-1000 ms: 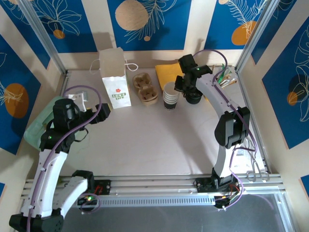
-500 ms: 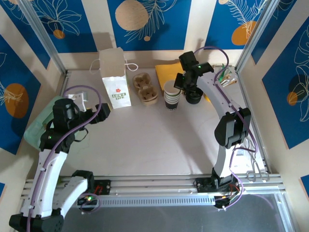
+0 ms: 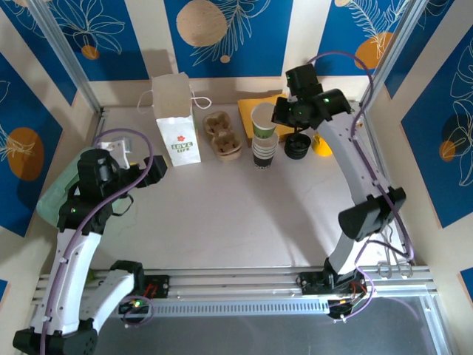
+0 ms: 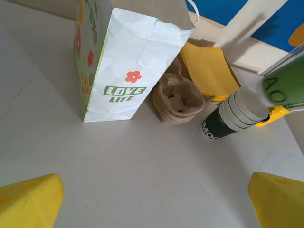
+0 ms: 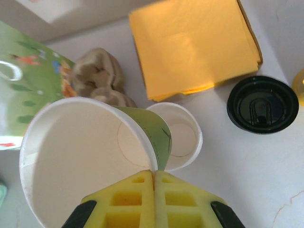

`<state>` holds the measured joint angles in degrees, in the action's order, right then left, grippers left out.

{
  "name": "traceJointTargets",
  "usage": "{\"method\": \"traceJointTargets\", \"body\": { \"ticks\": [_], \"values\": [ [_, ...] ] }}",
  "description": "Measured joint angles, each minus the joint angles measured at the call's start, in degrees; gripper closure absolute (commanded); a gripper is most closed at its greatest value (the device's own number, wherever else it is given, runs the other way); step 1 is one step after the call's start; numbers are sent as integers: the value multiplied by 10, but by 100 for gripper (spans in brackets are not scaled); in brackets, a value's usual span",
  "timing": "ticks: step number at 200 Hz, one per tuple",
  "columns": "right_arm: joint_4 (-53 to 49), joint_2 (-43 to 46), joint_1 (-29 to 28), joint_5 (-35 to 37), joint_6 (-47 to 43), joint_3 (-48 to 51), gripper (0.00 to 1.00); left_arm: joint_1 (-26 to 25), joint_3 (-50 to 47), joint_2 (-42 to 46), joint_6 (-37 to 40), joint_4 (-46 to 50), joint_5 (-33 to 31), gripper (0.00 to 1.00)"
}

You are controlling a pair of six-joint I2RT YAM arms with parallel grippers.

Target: Pack the takeout coffee

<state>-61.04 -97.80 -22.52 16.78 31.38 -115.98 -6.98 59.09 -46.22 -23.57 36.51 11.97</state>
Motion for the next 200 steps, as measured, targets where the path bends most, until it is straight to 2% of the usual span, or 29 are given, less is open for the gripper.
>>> {"method": "traceJointTargets", "body": {
  "ticks": [40,74,106,135,172,200],
  "values": [
    [-12,81,-32,-2,-7,9,100,0,0,-13,-2,0,0,1],
    [-16,136,-70,-7,-10,67,100,0,0,-12,-2,-1,0,1],
    [0,184,-113,-4,-9,187,100,0,0,-12,-2,-2,0,1],
    [54,229,-147,-5,-2,331,100,0,-6,-12,-8,-13,0,1],
    [123,241,-157,-5,19,460,100,0,-24,-12,-19,-22,3,1],
    [167,241,-167,-5,39,520,100,0,-27,-12,-21,-22,5,1]
  ]
}}
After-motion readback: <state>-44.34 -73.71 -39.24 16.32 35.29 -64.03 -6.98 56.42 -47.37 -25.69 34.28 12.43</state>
